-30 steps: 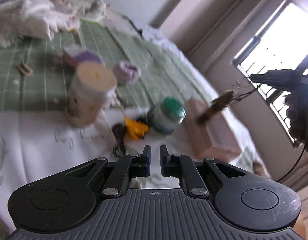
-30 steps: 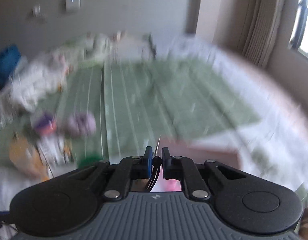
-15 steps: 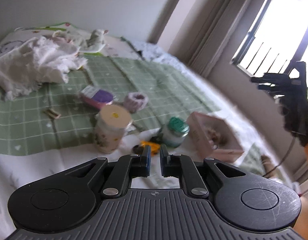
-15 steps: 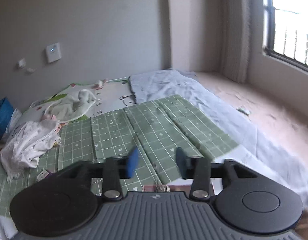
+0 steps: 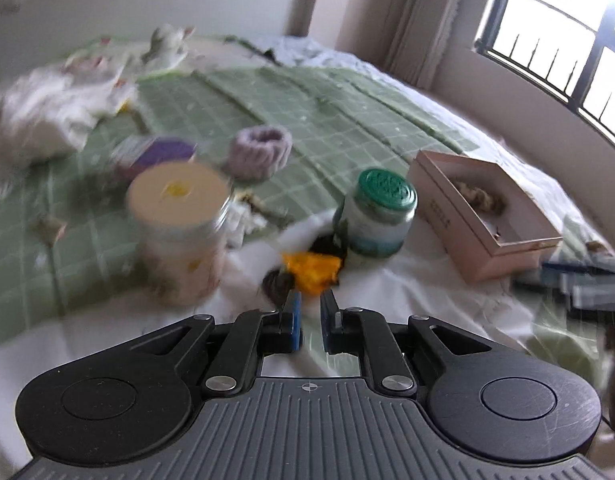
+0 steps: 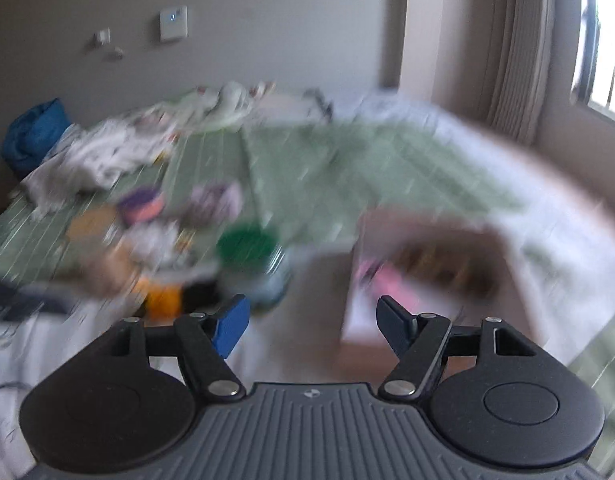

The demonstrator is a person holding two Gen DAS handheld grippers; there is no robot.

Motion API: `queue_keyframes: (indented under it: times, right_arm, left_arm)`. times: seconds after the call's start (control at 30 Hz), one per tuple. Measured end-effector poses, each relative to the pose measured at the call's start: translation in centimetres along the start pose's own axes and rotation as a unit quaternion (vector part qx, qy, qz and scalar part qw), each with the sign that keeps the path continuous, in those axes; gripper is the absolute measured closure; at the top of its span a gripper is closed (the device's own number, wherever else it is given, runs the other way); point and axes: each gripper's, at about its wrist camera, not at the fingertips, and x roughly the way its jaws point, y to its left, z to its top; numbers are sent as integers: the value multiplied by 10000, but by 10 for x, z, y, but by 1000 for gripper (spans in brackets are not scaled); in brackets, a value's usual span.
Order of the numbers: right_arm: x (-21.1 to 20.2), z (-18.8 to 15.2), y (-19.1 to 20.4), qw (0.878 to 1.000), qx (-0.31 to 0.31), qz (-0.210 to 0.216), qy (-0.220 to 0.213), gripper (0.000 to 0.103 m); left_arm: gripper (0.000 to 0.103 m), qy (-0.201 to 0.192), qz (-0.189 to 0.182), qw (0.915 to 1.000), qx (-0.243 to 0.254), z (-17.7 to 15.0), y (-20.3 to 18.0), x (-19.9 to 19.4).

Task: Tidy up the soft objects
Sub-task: 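Withdraw both tools from the pink box toward the remaining items, then grasp the black cable with the left tool while the right grasps the yellow flower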

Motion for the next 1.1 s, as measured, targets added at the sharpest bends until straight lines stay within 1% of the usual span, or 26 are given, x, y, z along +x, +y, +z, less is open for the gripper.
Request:
queue_keyframes:
  times: [0.07,0.13,0.23,0.33,0.37,0.53,0.57,0.63,0.67,0.7,0.77,0.8,0.87,0.93,0.97,1.0,1.03,1.1]
  right_arm:
    - [8,-19,1,9992,287,174,215,32]
    - [16,-33,5,9988,214,187,410,32]
    - [18,-38,15,9991,-99,114,400,32]
    - [17,-41,19,9988,-112,260,388,32]
    - [18,-43,21,9987,-154,260,406,32]
    - [24,-47,25,9986,-318,36,415,32]
    - [27,-47,26,9986,-316,-20,417,32]
    - [33,-49,29,9981,-371,-86,486,32]
    - [34,-50,30,9977,-429,-80,520,32]
    - [34,-50,31,9974,-489,-65,531,32]
    - [31,-50,34,9972,-585,15,456,32]
    - [29,-49,36,9972,-629,70,404,32]
    - [27,-44,43,9963,-765,234,309,32]
    - [29,-36,56,9933,-1076,376,213,32]
    - [30,-32,65,9910,-1267,407,173,32]
    - [33,-28,76,9874,-1512,440,128,35]
    - [37,-24,90,9826,-1796,465,45,36]
    - [46,-19,114,9753,-2156,474,-109,37]
  left_arm:
    - [88,11,240,9992,308,2,-9,18]
    - [88,205,363,9986,313,2,-11,40]
    - [88,571,543,9967,177,-2,-10,74]
    - [81,550,863,9946,185,-6,-6,93]
    - [83,550,909,9941,210,-8,-4,96]
    - [83,610,759,9939,518,-15,-3,98]
    - [86,635,689,9941,548,-15,-3,96]
    - [88,777,435,9946,530,-17,-4,88]
    - [89,819,295,9948,527,-20,-4,79]
    - [89,848,231,9947,529,-23,-4,69]
    - [89,912,89,9954,267,-28,2,51]
    - [89,887,35,9961,3,-31,9,40]
    - [89,668,18,9972,-325,-35,22,24]
    - [89,445,59,9968,-661,-36,38,17]
    - [89,385,47,9954,-873,-35,46,17]
    - [89,354,19,9938,-1056,-33,53,17]
    - [89,322,-27,9920,-1224,-31,59,17]
    - [89,261,-63,9894,-1424,-31,67,16]
